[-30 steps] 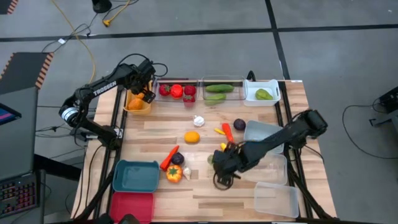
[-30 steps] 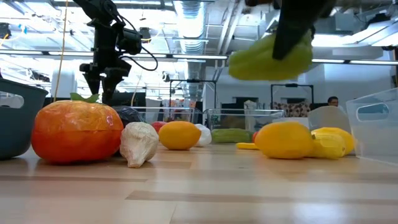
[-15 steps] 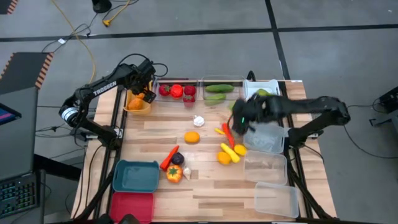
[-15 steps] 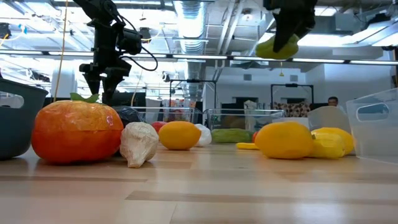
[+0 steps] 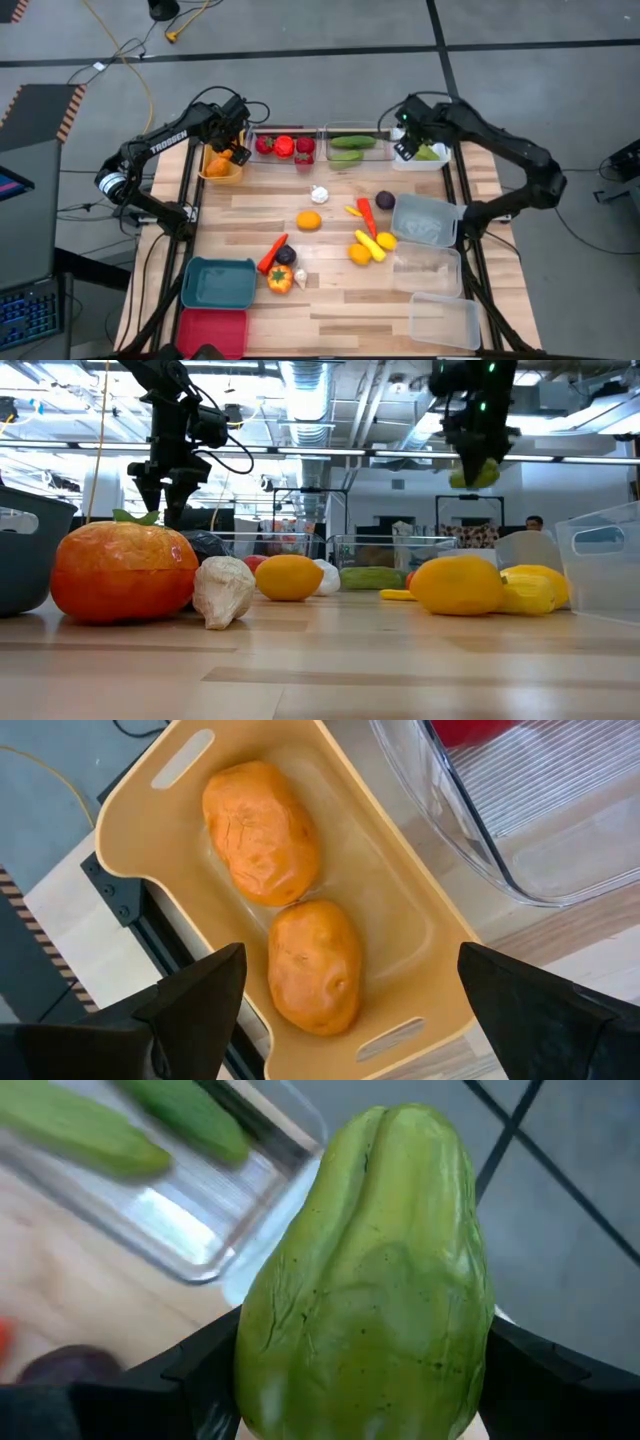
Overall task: Sort produce into baskets
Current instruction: Put the green chayote into the white bin
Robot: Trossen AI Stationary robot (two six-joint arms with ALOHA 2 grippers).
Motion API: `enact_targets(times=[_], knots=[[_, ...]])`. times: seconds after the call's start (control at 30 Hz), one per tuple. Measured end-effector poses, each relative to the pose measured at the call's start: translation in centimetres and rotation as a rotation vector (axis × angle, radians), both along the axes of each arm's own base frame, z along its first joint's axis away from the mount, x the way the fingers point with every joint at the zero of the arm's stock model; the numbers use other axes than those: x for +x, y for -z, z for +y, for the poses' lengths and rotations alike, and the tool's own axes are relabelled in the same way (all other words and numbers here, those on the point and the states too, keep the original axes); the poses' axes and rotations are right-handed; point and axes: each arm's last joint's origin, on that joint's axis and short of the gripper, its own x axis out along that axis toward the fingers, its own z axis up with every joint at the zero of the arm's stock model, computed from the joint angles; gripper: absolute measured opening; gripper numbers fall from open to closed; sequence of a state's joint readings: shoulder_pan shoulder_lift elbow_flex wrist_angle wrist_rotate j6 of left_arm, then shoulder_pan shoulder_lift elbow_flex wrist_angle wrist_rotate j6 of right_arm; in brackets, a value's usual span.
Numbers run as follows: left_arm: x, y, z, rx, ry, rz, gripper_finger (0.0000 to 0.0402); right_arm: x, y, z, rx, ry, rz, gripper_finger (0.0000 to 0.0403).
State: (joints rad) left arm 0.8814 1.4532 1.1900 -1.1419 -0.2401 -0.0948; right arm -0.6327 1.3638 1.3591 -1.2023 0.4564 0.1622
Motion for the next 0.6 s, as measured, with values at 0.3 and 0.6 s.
enact_targets(times=[0.3, 0.6], knots=[[0.0, 0.0, 0.0, 0.002, -0.022, -0.006, 0.0352, -0.8, 4.4, -5.2, 0.169, 0.056, 0.053, 0.0335], [0.0, 0.0, 0.0, 0.004, -0.022, -0.006, 0.0352, -1.2, 6.8, -7.4, 0.236, 0.122, 0.116, 0.0365]])
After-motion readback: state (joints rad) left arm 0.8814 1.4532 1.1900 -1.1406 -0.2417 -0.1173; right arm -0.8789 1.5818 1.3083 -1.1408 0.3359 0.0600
